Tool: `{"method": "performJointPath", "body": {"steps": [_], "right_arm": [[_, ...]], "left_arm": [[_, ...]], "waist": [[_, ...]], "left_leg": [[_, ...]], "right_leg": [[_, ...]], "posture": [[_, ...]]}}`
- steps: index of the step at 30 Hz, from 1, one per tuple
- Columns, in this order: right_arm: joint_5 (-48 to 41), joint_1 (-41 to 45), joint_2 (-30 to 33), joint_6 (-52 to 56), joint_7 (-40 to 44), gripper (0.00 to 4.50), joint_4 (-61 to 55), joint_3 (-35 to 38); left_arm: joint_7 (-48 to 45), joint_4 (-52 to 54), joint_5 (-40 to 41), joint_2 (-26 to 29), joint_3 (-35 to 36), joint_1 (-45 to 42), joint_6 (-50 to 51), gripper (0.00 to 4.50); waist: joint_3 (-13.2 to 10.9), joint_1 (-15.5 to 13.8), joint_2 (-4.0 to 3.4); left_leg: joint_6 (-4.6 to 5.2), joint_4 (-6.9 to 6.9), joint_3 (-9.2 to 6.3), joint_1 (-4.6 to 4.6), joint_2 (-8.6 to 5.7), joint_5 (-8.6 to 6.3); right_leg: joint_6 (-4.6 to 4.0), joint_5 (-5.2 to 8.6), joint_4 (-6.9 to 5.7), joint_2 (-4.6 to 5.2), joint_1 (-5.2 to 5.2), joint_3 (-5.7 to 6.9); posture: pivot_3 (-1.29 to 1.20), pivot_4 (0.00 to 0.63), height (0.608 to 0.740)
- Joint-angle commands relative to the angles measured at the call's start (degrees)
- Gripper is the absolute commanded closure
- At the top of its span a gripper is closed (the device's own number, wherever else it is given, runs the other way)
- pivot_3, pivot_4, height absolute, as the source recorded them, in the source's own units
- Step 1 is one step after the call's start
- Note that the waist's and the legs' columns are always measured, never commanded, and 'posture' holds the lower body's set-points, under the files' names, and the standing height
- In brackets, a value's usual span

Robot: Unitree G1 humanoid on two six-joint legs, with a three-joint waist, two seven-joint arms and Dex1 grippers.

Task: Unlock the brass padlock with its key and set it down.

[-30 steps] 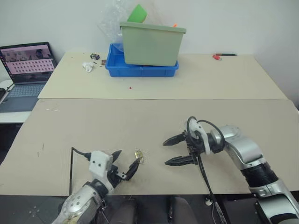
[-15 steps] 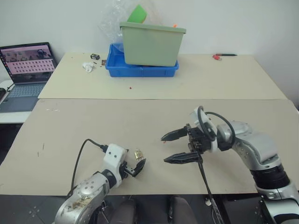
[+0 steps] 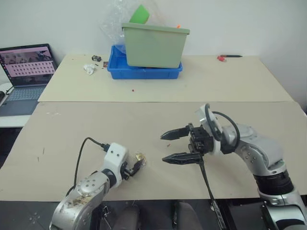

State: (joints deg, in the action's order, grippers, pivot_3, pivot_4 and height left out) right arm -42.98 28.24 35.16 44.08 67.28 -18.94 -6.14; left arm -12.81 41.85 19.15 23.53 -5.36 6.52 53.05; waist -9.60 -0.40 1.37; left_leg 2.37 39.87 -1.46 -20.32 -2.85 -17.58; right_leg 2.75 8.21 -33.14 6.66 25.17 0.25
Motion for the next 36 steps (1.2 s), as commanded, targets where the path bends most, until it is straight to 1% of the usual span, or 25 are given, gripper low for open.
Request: {"method": "performJointPath", "body": {"steps": [1,3,4,5,11,16,20,22,25,28,32,36], "right_arm": [[-1.62,0.81,-0.57,-0.94,-0.71,0.0,-2.21,1.66],[-1.66,0.71,-0.58,-0.99,-0.87,0.0,-2.29,1.71],[-1.67,0.68,-0.57,-1.03,-0.94,0.0,-2.3,1.74],[-1.7,0.67,-0.59,-1.08,-1.13,0.0,-2.3,1.8],[-1.5,0.01,-0.88,-1.5,-2.57,0.0,-2.69,1.75],[-1.32,-0.97,-1.59,-1.68,-4.18,0.0,-3.23,1.61],[-1.29,-1.3,-2.61,-1.99,-5.48,0.0,-3.12,1.59],[-0.72,-1.64,-3.35,-2.38,-6.06,0.0,-3.05,0.95],[0.0,-2.04,-4.51,-2.98,-7.07,0.0,-3.02,0.11],[0.41,-2.59,-5.97,-3.63,-8.37,0.0,-3.12,-0.14],[1.29,-3.46,-7.42,-4.88,-10.03,0.0,-3.03,-0.2],[2.36,-4.75,-8.65,-6.15,-11.77,0.0,-3.51,-0.4]], "left_arm": [[-0.79,0.79,0.03,0.87,0.61,-0.4,0.59,2.58],[-1.1,0.7,0.45,0.72,0.78,-0.53,0.63,3.15],[-1.16,0.67,0.46,0.73,0.77,-0.61,0.69,3.53],[-1.32,0.58,0.61,0.77,0.99,-0.79,0.88,3.66],[-1.85,-1.19,0.07,2.08,2.46,-3.02,1.56,3.66],[-4.02,-2.6,-2.77,6.03,2.82,-5.31,-4.54,3.66],[-11.16,-5.86,-6.21,12.92,3.59,-7.37,-16.83,3.66],[-16.2,-8.61,-6.79,16.44,4.46,-8.0,-23.91,3.66],[-22.92,-12.99,-6.64,19.66,5.41,-8.74,-32.56,3.66],[-32.05,-19.66,-7.42,23.4,5.05,-10.95,-45.22,3.66],[-45.21,-32.67,-8.5,26.68,1.85,-18.67,-60.23,3.66],[-57.47,-45.38,-7.44,26.11,-1.75,-29.52,-68.42,3.66]], "waist": [[0.0,-0.04,0.0],[0.0,-0.05,0.0],[0.0,-0.06,0.0],[0.0,-0.07,0.0],[0.0,-0.1,0.0],[0.0,-0.05,0.0],[0.0,-0.14,0.0],[0.0,-0.13,-0.01],[-0.01,-0.07,-0.02],[-0.01,-0.12,-0.02],[-0.02,-0.26,-0.04],[-0.02,-0.25,-0.03]], "left_leg": [[0.0,0.0,0.0,0.0,0.0,0.0],[0.0,0.0,0.0,0.0,0.0,0.0],[0.0,0.0,0.0,0.0,0.0,0.0],[-0.01,0.0,0.0,0.0,0.0,0.0],[-0.01,0.0,0.0,0.0,0.0,0.0],[-0.02,0.0,0.0,0.0,0.01,0.01],[-0.03,0.0,0.01,-0.03,0.0,0.01],[-0.03,-0.01,0.01,-0.03,0.0,0.01],[-0.06,-0.03,0.02,-0.04,0.01,0.0],[-0.07,-0.04,0.03,-0.06,0.03,-0.01],[-0.11,-0.03,0.02,-0.12,0.06,0.02],[-0.09,-0.01,0.03,-0.15,0.04,0.01]], "right_leg": [[0.0,0.0,0.0,0.0,0.0,0.0],[-0.01,-0.01,0.0,0.0,0.0,0.0],[-0.01,-0.01,0.0,0.0,0.0,0.0],[-0.01,-0.01,0.0,0.0,0.0,0.0],[-0.02,-0.01,0.0,-0.01,0.0,0.0],[-0.02,-0.01,-0.01,-0.02,0.01,0.0],[-0.04,-0.02,-0.01,-0.02,0.06,-0.01],[-0.05,-0.02,0.01,-0.01,0.07,-0.01],[-0.06,-0.02,0.02,-0.02,0.1,-0.01],[-0.07,-0.02,0.01,-0.02,0.15,0.01],[-0.13,-0.03,0.0,-0.05,0.19,0.08],[-0.13,-0.03,0.01,-0.04,0.16,0.15]], "posture": [[0.0,0.15,0.732],[0.0,0.15,0.732],[0.0,0.15,0.732],[0.0,0.15,0.732],[0.0,0.15,0.732],[0.0,0.15,0.732],[0.0,0.15,0.732],[0.0,0.15,0.732],[0.0,0.15,0.732],[0.0,0.15,0.732],[0.0,0.15,0.732],[0.0,0.15,0.732]]}}
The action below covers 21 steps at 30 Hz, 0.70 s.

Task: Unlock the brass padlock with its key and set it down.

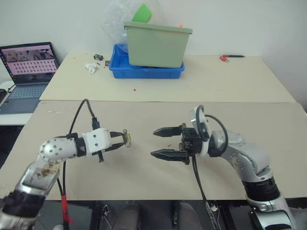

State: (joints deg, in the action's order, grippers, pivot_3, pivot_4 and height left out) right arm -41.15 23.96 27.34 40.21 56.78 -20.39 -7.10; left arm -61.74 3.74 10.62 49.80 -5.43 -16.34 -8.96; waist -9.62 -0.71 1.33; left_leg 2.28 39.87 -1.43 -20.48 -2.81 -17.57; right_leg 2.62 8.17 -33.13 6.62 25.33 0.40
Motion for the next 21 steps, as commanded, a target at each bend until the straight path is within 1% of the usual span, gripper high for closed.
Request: {"method": "performJointPath", "body": {"steps": [1,5,7,8,11,14,16,18,19,21], "right_arm": [[0.89,-1.02,-1.08,-2.62,-1.84,0.0,-2.4,0.48],[1.77,-3.83,-2.15,-3.65,-4.9,0.0,-4.58,0.69],[2.17,-4.85,-2.73,-3.99,-6.58,0.0,-5.55,0.79],[2.14,-5.25,-3.01,-4.06,-7.34,0.0,-6.07,0.9],[2.0,-6.74,-3.72,-4.03,-10.02,0.0,-8.37,1.16],[1.75,-8.16,-4.04,-3.58,-12.17,0.0,-10.69,1.43],[1.66,-8.88,-3.89,-3.41,-13.34,0.0,-11.8,1.73],[1.43,-9.29,-3.69,-3.3,-14.04,0.0,-12.38,2.12],[1.31,-9.45,-3.57,-3.3,-14.24,0.0,-12.54,2.28],[1.19,-9.71,-3.36,-3.29,-14.62,0.0,-12.84,2.52]], "left_arm": [[-11.48,-10.38,1.44,-0.71,-2.57,-9.39,-7.78,3.66],[-24.92,-23.2,0.44,-3.62,-8.2,-19.4,-14.77,3.66],[-29.29,-28.32,-0.02,-5.36,-11.02,-22.94,-17.25,3.66],[-30.26,-30.28,-0.17,-5.52,-13.2,-24.36,-18.1,3.66],[-30.76,-35.98,-2.42,-4.64,-22.96,-28.67,-21.9,3.66],[-30.76,-40.9,-4.24,-4.57,-31.15,-32.48,-25.7,3.66],[-30.76,-43.71,-4.23,-6.15,-33.46,-34.71,-27.05,3.66],[-30.76,-46.24,-3.88,-7.88,-33.96,-36.51,-28.74,3.66],[-30.76,-47.26,-3.8,-8.47,-34.19,-37.17,-29.48,2.86],[-30.76,-48.74,-2.82,-9.23,-34.75,-38.45,-30.47,2.32]], "waist": [[0.0,0.15,0.0],[0.0,0.33,0.0],[0.01,0.39,0.0],[0.01,0.5,0.0],[0.01,1.05,0.0],[0.02,1.33,0.02],[0.02,1.31,0.01],[0.03,1.3,-0.01],[0.04,1.29,-0.03],[0.04,1.15,-0.02]], "left_leg": [[0.0,0.03,-0.01,-0.07,-0.1,0.0],[-0.01,0.05,-0.02,-0.15,-0.12,0.01],[0.0,0.07,-0.02,-0.25,-0.12,0.01],[0.01,0.12,-0.02,-0.29,-0.12,0.01],[0.07,0.33,-0.03,-0.45,-0.13,-0.03],[0.17,0.48,-0.03,-0.73,-0.15,-0.08],[0.19,0.54,-0.03,-0.73,-0.15,-0.09],[0.2,0.56,-0.03,-0.67,-0.15,-0.09],[0.22,0.57,-0.02,-0.63,-0.15,-0.1],[0.23,0.64,-0.04,-0.58,-0.15,-0.1]], "right_leg": [[0.0,0.0,0.01,-0.01,0.03,0.07],[-0.01,-0.02,-0.05,-0.06,0.07,0.15],[-0.01,-0.01,-0.09,-0.08,0.08,0.2],[0.0,-0.02,-0.09,-0.09,0.09,0.22],[0.05,-0.04,-0.08,-0.09,0.14,0.23],[0.11,-0.06,-0.17,-0.07,0.43,0.19],[0.12,-0.06,-0.24,-0.06,0.44,0.18],[0.12,-0.06,-0.4,-0.06,0.4,0.15],[0.12,-0.05,-0.46,-0.06,0.37,0.13],[0.14,-0.04,-0.55,-0.05,0.3,0.11]], "posture": [[0.0,0.15,0.732],[0.0,0.15,0.732],[0.0,0.15,0.732],[0.0,0.15,0.732],[0.0,0.15,0.732],[0.0,0.15,0.732],[0.0,0.15,0.732],[0.0,0.15,0.732],[0.0,0.15,0.732],[0.0,0.15,0.732]]}}
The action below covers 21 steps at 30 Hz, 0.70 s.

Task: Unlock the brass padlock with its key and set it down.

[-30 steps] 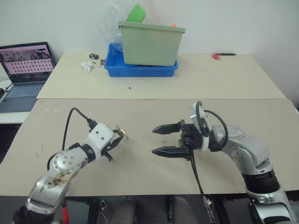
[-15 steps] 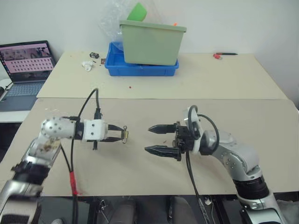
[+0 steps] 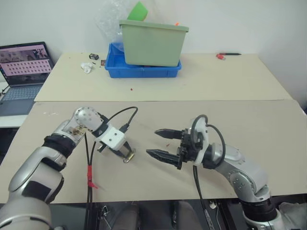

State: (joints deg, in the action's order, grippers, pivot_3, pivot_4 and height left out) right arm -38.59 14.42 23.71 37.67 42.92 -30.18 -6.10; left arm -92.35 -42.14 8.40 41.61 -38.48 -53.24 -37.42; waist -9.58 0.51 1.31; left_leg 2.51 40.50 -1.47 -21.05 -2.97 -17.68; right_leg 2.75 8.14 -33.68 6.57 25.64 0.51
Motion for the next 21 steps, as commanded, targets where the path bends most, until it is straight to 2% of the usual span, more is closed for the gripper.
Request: {"method": "performJointPath", "body": {"steps": [1,6,15,18,21], "right_arm": [[-1.51,-0.25,0.38,-0.77,-0.79,0.0,-3.05,1.66],[-1.7,0.51,0.68,-0.99,-0.45,0.0,-2.33,1.37],[-1.28,3.22,0.7,-2.01,2.93,0.0,1.86,0.7],[-0.99,4.46,0.48,-2.22,4.32,0.0,3.3,-0.03],[-0.94,5.32,0.72,-2.22,5.67,0.0,4.26,-0.35]], "left_arm": [[-0.15,-3.4,-0.27,-1.33,-1.89,-1.97,-2.25,1.92],[-0.15,-4.06,0.51,-1.23,0.11,-3.06,-5.55,0.04],[-0.15,1.97,3.46,3.54,5.98,-3.63,-2.32,0.04],[-0.15,6.19,5.21,7.1,9.77,-2.85,-0.22,0.04],[2.42,20.85,10.96,12.53,16.56,3.94,13.6,0.04]], "waist": [[0.0,-0.04,0.01],[-0.01,0.44,0.01],[-0.02,0.31,0.04],[-0.03,0.26,0.05],[-0.04,0.8,0.04]], "left_leg": [[0.01,0.17,-0.01,-0.01,0.03,-0.01],[0.05,0.51,0.03,-0.01,0.15,-0.03],[0.05,0.53,0.08,-0.2,0.12,-0.03],[0.06,0.53,0.08,-0.24,0.12,-0.03],[0.06,0.52,0.08,-0.3,0.15,-0.03]], "right_leg": [[0.0,0.01,0.0,-0.02,0.0,0.02],[0.04,0.06,-0.29,-0.03,0.03,-0.08],[-0.03,0.02,-0.39,-0.05,0.35,-0.16],[-0.02,0.02,-0.39,-0.05,0.35,-0.16],[-0.03,0.02,-0.44,-0.07,0.45,-0.17]], "posture": [[0.0,0.15,0.732],[0.0,0.15,0.732],[0.0,0.15,0.732],[0.0,0.15,0.732],[0.0,0.15,0.732]]}}
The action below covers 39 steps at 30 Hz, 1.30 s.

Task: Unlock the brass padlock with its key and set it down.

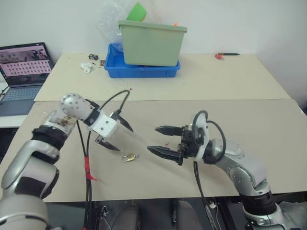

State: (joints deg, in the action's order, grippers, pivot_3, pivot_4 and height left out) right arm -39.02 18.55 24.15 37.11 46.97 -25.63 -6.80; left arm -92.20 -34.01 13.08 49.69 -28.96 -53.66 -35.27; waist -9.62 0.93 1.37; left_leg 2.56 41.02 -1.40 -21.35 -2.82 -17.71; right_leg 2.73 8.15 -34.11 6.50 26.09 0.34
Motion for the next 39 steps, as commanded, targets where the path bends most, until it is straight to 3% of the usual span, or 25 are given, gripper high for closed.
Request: {"method": "performJointPath", "body": {"steps": [1,6,8,11,20,30,39], "right_arm": [[-0.51,1.32,0.37,-1.59,1.86,0.0,-0.14,0.3],[-1.06,1.39,1.06,-1.02,2.5,0.0,-0.13,0.51],[-1.47,1.34,1.78,-0.71,3.1,0.0,0.08,0.86],[-1.69,1.35,2.68,-0.55,3.97,0.0,0.6,0.99],[8.3,-0.84,11.19,-3.82,9.25,0.0,4.06,-5.56],[19.98,2.01,14.98,-12.16,13.57,0.0,14.42,-9.03],[20.97,3.44,14.58,-14.15,15.04,0.0,15.91,-8.0]], "left_arm": [[6.57,20.02,9.33,5.89,9.52,9.65,19.0,0.04],[34.71,49.26,26.05,4.99,22.33,36.43,50.31,0.04],[39.13,57.35,27.49,4.71,24.62,44.78,55.03,0.04],[41.04,62.52,27.39,4.59,26.05,50.09,58.52,0.04],[37.15,60.31,24.12,3.82,27.75,49.82,59.25,0.04],[31.53,55.81,21.78,5.43,30.14,49.4,59.55,0.04],[28.09,50.52,17.0,3.93,28.61,47.7,57.0,0.04]], "waist": [[0.0,0.56,-0.03],[0.01,1.32,-0.13],[-0.03,1.3,-0.07],[-0.03,0.71,-0.07],[-0.04,-0.25,-0.08],[-0.04,-0.12,-0.07],[-0.05,-0.15,-0.07]], "left_leg": [[0.0,-0.03,0.01,0.0,0.04,0.0],[0.1,-0.22,0.0,0.11,0.07,-0.07],[0.08,-0.2,-0.02,0.05,0.08,-0.08],[0.0,-0.21,-0.01,0.09,0.04,-0.06],[-0.28,-0.21,0.06,0.64,0.05,0.11],[-0.26,-0.24,0.16,0.71,0.08,0.09],[-0.24,-0.25,0.15,0.69,0.1,0.08]], "right_leg": [[0.0,0.0,-0.03,-0.03,0.05,-0.08],[0.12,0.08,0.01,-0.02,0.11,-0.27],[0.12,0.08,0.03,-0.01,0.15,-0.29],[0.11,0.08,0.05,-0.01,0.12,-0.29],[0.07,0.16,0.06,-0.08,-0.36,-0.32],[-0.13,0.07,0.07,-0.1,-0.38,-0.42],[-0.13,0.07,0.1,-0.1,-0.37,-0.4]], "posture": [[0.0,0.15,0.732],[0.0,0.15,0.732],[0.0,0.15,0.732],[0.0,0.15,0.732],[0.0,0.15,0.732],[0.0,0.15,0.732],[0.0,0.15,0.732]]}}
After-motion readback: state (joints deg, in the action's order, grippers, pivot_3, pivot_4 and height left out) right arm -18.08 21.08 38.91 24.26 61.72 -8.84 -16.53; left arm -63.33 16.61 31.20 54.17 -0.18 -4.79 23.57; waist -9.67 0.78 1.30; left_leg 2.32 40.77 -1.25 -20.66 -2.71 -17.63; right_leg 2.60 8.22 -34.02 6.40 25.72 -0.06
